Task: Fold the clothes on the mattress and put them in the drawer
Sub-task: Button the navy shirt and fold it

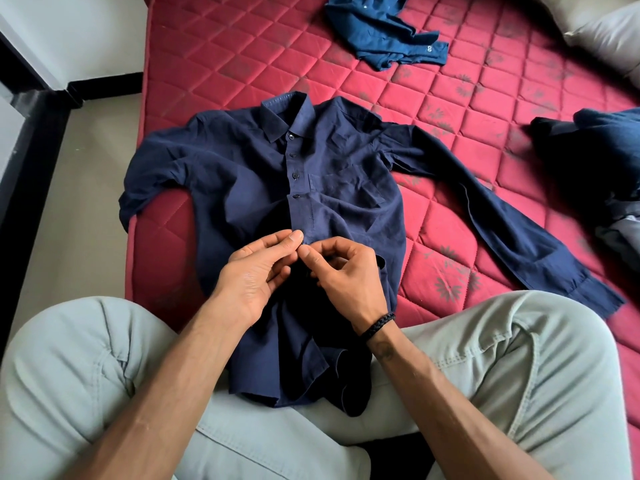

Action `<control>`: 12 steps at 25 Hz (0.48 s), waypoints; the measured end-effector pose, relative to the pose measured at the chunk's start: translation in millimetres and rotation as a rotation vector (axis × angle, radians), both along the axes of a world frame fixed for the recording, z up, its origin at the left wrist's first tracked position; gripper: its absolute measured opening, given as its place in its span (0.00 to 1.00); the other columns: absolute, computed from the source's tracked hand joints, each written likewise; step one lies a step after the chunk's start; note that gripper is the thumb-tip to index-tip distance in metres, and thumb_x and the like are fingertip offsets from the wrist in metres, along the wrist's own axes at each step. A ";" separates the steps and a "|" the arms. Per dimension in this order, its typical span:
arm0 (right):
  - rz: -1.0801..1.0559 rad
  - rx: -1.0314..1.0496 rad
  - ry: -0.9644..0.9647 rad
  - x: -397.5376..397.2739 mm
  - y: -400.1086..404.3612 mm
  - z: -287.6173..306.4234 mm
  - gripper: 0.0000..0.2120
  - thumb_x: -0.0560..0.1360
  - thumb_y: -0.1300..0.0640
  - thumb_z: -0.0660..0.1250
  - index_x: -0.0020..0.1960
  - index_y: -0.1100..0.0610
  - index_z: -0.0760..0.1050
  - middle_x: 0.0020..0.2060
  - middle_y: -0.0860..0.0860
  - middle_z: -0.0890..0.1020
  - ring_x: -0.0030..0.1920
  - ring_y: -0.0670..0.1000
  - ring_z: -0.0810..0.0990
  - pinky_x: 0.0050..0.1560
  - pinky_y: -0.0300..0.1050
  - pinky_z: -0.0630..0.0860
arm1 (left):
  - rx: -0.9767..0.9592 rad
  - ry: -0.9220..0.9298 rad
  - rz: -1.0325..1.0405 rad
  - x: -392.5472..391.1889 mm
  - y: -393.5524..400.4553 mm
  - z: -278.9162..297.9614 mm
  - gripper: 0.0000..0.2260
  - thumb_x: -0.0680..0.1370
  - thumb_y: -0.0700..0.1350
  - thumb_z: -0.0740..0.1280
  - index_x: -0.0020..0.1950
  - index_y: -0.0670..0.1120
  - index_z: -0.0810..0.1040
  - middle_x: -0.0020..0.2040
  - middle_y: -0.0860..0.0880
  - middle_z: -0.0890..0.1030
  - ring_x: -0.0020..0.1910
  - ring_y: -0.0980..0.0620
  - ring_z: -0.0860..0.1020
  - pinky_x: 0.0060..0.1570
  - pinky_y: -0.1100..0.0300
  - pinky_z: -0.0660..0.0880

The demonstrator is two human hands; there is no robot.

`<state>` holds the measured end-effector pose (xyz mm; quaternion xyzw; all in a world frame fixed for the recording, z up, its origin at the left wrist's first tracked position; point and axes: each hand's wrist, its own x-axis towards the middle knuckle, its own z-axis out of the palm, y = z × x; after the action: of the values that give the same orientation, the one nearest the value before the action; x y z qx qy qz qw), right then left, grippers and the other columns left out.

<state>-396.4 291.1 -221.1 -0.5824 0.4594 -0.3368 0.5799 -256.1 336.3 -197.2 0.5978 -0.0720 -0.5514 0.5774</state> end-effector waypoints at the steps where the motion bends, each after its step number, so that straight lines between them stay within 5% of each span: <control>1: -0.010 -0.019 0.014 0.8 -0.5 -2.6 0.08 0.76 0.51 0.77 0.45 0.56 0.84 0.38 0.52 0.87 0.35 0.45 0.81 0.38 0.42 0.79 | 0.007 0.011 -0.001 0.3 0.1 -0.7 0.16 0.65 0.47 0.80 0.51 0.49 0.86 0.44 0.53 0.86 0.37 0.61 0.81 0.35 0.70 0.75; 8: 0.011 -0.181 0.119 1.3 -2.4 -6.7 0.08 0.78 0.52 0.74 0.44 0.55 0.82 0.32 0.46 0.81 0.29 0.41 0.74 0.33 0.38 0.71 | 0.062 0.198 0.043 3.0 -2.4 -1.9 0.15 0.67 0.40 0.78 0.53 0.46 0.83 0.39 0.53 0.83 0.29 0.60 0.72 0.27 0.71 0.69; 12: 0.060 -0.009 -0.007 -0.4 -4.0 -6.3 0.09 0.79 0.52 0.73 0.45 0.57 0.81 0.33 0.48 0.81 0.32 0.48 0.78 0.38 0.52 0.78 | 0.026 0.270 0.074 3.6 -2.3 0.0 0.11 0.72 0.38 0.76 0.53 0.43 0.82 0.38 0.53 0.83 0.26 0.60 0.68 0.24 0.71 0.65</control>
<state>-396.8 287.1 -227.4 -0.5974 0.4381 -0.3234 0.5887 -252.5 333.9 -197.2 0.5277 0.0358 -0.6061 0.5941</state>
